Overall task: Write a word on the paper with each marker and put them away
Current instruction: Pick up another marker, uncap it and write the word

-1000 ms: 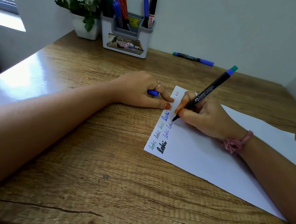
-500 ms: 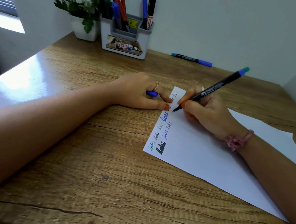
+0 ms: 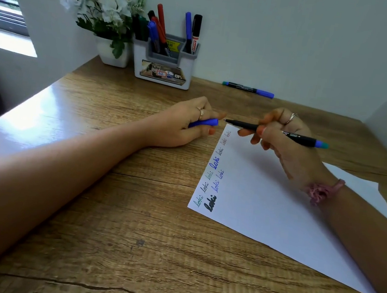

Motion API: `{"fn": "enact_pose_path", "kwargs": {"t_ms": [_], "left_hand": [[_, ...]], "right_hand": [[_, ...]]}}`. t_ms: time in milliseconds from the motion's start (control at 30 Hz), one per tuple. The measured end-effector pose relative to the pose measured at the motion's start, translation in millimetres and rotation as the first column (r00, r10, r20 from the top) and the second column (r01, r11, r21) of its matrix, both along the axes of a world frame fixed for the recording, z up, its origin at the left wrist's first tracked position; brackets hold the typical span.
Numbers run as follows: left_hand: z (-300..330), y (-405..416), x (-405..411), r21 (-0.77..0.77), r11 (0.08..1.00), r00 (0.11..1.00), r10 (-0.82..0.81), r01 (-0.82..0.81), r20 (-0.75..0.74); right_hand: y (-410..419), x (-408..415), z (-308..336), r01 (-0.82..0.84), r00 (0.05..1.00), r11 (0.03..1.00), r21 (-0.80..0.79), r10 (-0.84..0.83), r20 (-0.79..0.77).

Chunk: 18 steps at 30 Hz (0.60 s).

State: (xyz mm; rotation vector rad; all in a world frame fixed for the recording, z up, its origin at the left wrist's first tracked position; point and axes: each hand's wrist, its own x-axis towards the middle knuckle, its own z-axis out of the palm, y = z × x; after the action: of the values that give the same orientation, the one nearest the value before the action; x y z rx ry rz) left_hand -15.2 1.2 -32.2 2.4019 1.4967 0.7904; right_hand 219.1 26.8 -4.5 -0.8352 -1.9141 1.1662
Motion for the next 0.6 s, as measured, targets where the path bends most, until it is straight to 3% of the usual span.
{"fn": "enact_pose_path", "kwargs": {"t_ms": [67, 267, 400, 600], "left_hand": [[0, 1, -1, 0.023, 1.0, 1.0, -0.001, 0.001, 0.006], [2, 0, -1, 0.048, 0.999, 1.0, -0.009, 0.009, 0.006], [2, -2, 0, 0.068, 0.997, 0.999, -0.023, 0.021, 0.025], [6, -8, 4, -0.003, 1.0, 0.979, -0.027, 0.028, 0.203]], "right_hand": [[-2, 4, 4, 0.036, 0.991, 0.998, 0.047, -0.042, 0.13], [-2, 8, 4, -0.012, 0.986, 0.998, 0.056, 0.002, 0.169], [3, 1, -4, -0.004, 1.0, 0.998, 0.062, 0.004, -0.003], [4, -1, -9, -0.056, 0.998, 0.987, 0.153, 0.056, 0.005]]}}
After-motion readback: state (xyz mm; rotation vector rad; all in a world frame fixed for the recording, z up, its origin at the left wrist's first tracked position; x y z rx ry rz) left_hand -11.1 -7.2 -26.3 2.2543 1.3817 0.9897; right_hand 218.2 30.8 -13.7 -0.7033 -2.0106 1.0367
